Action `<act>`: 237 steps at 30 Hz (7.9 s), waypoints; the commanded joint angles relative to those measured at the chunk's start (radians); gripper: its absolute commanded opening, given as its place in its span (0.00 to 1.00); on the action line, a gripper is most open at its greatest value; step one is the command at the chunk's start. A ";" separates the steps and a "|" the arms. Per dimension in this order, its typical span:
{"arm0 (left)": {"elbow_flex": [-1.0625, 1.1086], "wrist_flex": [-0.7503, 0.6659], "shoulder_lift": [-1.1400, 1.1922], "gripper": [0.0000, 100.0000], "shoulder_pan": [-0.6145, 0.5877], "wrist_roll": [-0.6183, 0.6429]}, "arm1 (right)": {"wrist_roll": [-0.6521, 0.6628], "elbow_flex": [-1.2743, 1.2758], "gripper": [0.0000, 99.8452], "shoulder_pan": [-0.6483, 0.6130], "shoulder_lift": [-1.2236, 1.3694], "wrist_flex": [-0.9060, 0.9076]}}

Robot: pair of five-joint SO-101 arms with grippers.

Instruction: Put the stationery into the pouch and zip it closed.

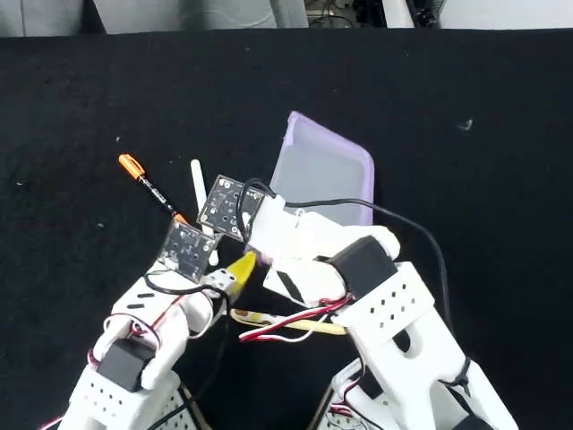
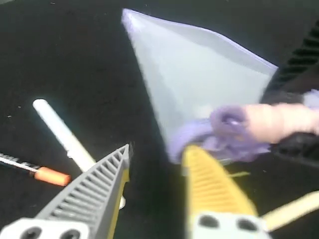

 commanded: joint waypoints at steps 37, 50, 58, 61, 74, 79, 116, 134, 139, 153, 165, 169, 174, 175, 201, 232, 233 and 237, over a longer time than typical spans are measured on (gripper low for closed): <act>-0.027 -0.032 0.002 0.03 -0.189 0.003 | 0.173 -0.259 0.01 0.468 -0.035 0.301; -0.021 -0.032 0.002 0.03 -0.189 0.005 | 0.284 -0.306 0.01 0.730 -0.058 0.305; -0.021 -0.032 0.002 0.03 -0.189 0.003 | 0.342 -0.314 0.01 0.839 -0.188 0.308; -0.021 -0.031 0.002 0.03 -0.189 0.003 | 0.341 -0.312 0.01 0.847 -0.194 0.308; 0.018 -0.072 0.000 0.03 -0.179 0.009 | 0.287 -0.314 0.01 0.743 -0.179 0.307; 0.058 -0.127 0.000 0.03 -0.163 0.011 | 0.239 -0.318 0.01 0.735 -0.180 0.292; 0.099 -0.193 0.006 0.24 -0.068 0.101 | 0.207 -0.318 0.01 0.634 -0.183 0.292; 0.101 -0.252 0.006 0.24 -0.137 0.101 | 0.206 -0.363 0.01 0.635 -0.321 0.305; 0.101 -0.276 0.006 0.24 -0.139 0.100 | 0.206 -0.363 0.01 0.635 -0.335 0.308; 0.101 -0.316 0.006 0.24 -0.102 0.068 | 0.206 -0.360 0.01 0.635 -0.332 0.308; 0.076 -0.316 0.020 0.23 -0.142 0.110 | 0.206 -0.360 0.01 0.635 -0.332 0.308; 0.004 -0.327 0.140 0.23 -0.150 0.146 | 0.204 -0.360 0.01 0.635 -0.332 0.308; -0.137 -0.437 0.450 0.23 -0.124 0.213 | 0.206 -0.360 0.01 0.635 -0.338 0.308; -0.168 -0.454 0.517 0.23 -0.114 0.226 | 0.206 -0.360 0.01 0.635 -0.338 0.308; -0.364 -0.925 1.204 0.02 -0.094 0.270 | 0.201 -0.343 0.03 0.629 -0.331 0.304; -0.955 -0.095 0.976 0.03 -0.812 0.264 | -0.356 -0.332 0.36 0.390 -0.084 0.048; -0.972 -0.094 0.997 0.03 -0.837 0.264 | -0.356 -0.329 0.36 0.362 -0.054 0.029; -1.036 -0.094 1.057 0.03 -0.947 0.265 | -0.361 -0.328 0.36 0.282 0.042 -0.068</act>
